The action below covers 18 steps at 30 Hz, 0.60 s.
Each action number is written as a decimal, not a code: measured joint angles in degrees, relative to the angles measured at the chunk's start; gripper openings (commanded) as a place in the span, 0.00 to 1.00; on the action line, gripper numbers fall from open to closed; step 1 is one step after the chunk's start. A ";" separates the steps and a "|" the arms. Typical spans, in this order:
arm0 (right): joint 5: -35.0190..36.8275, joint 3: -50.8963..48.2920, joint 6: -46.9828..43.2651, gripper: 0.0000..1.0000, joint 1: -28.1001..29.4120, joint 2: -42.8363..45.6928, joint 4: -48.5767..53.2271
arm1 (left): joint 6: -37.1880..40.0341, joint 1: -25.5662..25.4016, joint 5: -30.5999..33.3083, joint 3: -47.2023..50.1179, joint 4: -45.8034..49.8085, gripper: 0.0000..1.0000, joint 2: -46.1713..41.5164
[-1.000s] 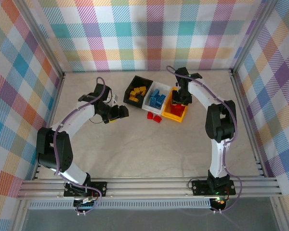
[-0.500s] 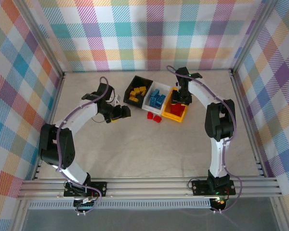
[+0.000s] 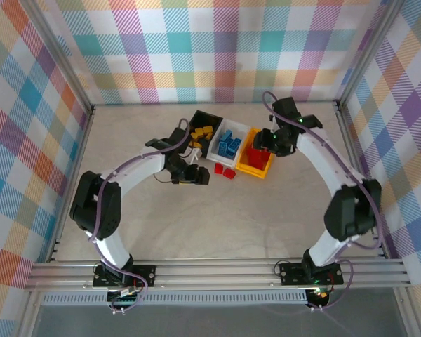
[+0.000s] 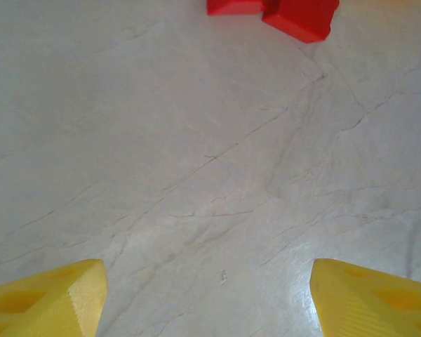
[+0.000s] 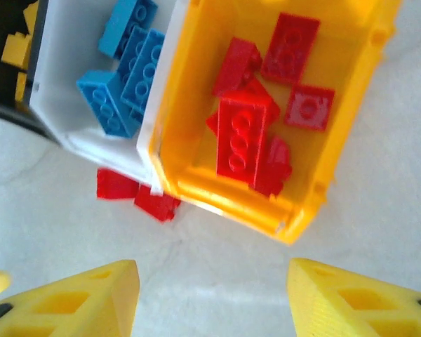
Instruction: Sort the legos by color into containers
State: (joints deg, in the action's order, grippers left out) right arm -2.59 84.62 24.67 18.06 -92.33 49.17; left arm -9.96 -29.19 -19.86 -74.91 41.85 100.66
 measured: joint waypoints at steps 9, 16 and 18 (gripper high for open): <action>-1.01 -15.98 5.42 0.59 2.47 9.44 0.50 | 2.99 -4.33 1.73 -8.02 -0.04 0.75 9.16; -1.11 -18.05 7.93 0.59 2.49 14.53 1.97 | 1.40 -4.46 3.50 -14.08 -1.03 0.73 15.30; -1.07 -18.05 7.96 0.60 2.49 15.52 2.64 | 0.50 -4.50 3.74 -15.89 -1.68 0.72 17.33</action>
State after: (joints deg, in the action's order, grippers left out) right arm -3.66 66.57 32.62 20.56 -76.82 51.81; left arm -9.45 -33.69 -16.12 -90.80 40.16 117.99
